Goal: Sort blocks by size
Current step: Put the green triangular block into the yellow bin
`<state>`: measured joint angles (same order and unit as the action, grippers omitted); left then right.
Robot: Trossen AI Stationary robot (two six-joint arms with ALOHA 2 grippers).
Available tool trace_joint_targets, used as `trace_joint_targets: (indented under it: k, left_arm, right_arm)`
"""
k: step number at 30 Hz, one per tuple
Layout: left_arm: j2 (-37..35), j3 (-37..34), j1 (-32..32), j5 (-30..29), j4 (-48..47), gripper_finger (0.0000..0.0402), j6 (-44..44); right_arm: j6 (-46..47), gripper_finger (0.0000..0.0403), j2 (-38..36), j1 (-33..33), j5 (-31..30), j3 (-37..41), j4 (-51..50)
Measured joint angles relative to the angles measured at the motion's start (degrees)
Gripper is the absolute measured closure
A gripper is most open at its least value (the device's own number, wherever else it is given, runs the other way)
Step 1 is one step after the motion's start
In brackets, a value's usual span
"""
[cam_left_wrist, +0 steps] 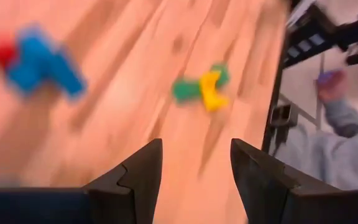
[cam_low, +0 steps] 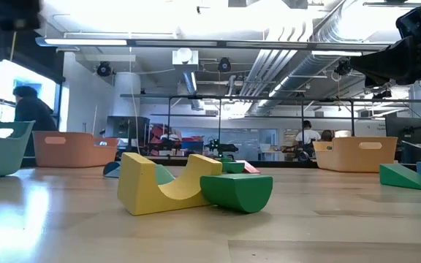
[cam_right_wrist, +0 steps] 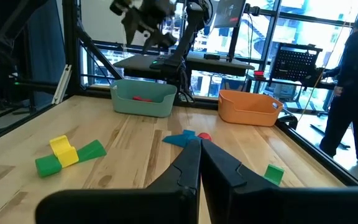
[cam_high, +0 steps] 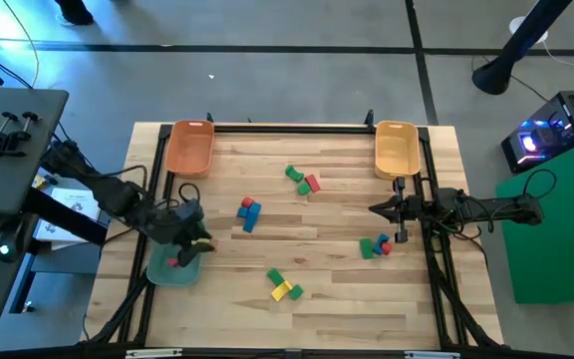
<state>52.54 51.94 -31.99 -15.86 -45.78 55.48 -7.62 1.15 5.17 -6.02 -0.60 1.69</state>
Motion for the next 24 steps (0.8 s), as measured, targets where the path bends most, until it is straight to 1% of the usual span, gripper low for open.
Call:
trace_joint_targets:
  k: [3, 6, 10, 12, 16, 20, 22, 24]
  left_arm:
    - [0.27, 0.02, 0.02, -5.24, 5.05, 0.0228, -10.45]
    - [1.48, -0.04, 0.2, -11.26, 8.06, 0.0228, -19.1]
    - [2.9, -1.66, 0.2, -19.12, 13.64, 0.0228, -27.32]
    - [3.5, -3.63, 0.2, -20.85, 17.15, 0.0228, -30.89]
    - [3.86, -8.55, 0.2, -18.97, 27.09, 0.0228, -38.28]
    - [3.86, -13.47, 1.5, -15.79, 39.12, 0.0228, -45.02]
    - [3.84, -15.48, 2.44, -14.0, 44.06, 0.0228, -47.64]
    - [3.85, -17.23, 3.59, -12.61, 47.69, 0.0228, -49.73]
  right_arm:
    - [-0.22, 0.0398, 0.0, 0.01, 0.0, 0.0, 0.0]
    - [-0.01, 0.0398, 0.0, 0.0, 0.0, 0.0, 0.0]
    - [-0.24, 0.0398, 0.02, 0.02, 0.0, 0.02, 0.0]
    - [-1.51, 0.0398, 0.02, 0.0, -0.15, 0.0, 0.02]
    - [-5.27, 0.0398, 0.02, 0.0, -0.2, 0.01, 0.02]
    - [-4.62, 0.0398, 0.02, 0.0, -0.19, 0.0, 0.59]
    - [-0.29, 0.0398, 0.02, 0.0, 1.1, 0.01, 2.56]
    - [6.61, 0.0398, 0.0, 0.02, 2.23, 0.0, 5.08]
